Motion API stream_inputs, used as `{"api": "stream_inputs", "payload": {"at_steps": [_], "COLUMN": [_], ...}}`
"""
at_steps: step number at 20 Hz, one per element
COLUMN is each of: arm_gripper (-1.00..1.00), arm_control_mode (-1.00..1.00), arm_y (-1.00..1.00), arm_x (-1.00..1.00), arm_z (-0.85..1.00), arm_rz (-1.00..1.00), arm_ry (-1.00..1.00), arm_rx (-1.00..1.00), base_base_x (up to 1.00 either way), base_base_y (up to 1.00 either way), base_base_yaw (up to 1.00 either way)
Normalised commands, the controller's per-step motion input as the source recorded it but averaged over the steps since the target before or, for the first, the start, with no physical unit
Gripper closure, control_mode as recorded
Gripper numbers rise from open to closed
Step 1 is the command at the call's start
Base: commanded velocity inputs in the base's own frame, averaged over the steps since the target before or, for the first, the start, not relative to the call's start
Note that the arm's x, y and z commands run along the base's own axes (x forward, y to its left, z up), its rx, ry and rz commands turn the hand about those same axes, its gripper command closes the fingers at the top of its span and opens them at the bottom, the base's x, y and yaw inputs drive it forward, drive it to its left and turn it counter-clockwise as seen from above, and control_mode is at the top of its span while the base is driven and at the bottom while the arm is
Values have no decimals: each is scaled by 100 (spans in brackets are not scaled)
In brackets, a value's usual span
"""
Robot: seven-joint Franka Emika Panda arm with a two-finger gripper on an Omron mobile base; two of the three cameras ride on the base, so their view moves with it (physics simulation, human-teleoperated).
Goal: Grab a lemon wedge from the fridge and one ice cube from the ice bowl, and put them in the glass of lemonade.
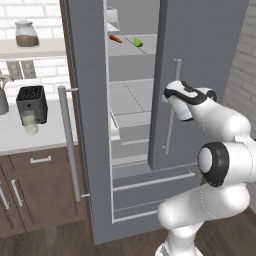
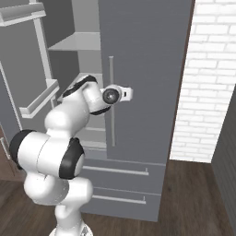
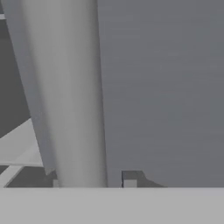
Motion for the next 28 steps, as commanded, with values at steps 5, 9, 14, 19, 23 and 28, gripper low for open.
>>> {"api": "stream_inputs", "payload": {"at_steps": [5, 9, 14, 19, 23, 28], "arm_gripper": [100, 100, 100, 100, 100, -100], "arm_control_mode": [-100, -100, -100, -100, -100, -100], "arm_y": [-50, -67, -80, -86, -77, -57], "arm_x": [-57, -70, -73, -71, -61, -51], "arm_z": [0, 0, 0, 0, 0, 8], "arm_rz": [-1, 0, 0, 0, 0, 0], "arm_ry": [7, 12, 15, 16, 11, 5], "arm_rx": [0, 3, 5, 7, 6, 4], "base_base_x": [0, 0, 0, 0, 0, 0], "base_base_y": [0, 0, 0, 0, 0, 0], "base_base_yaw": [0, 0, 0, 0, 0, 0]}}
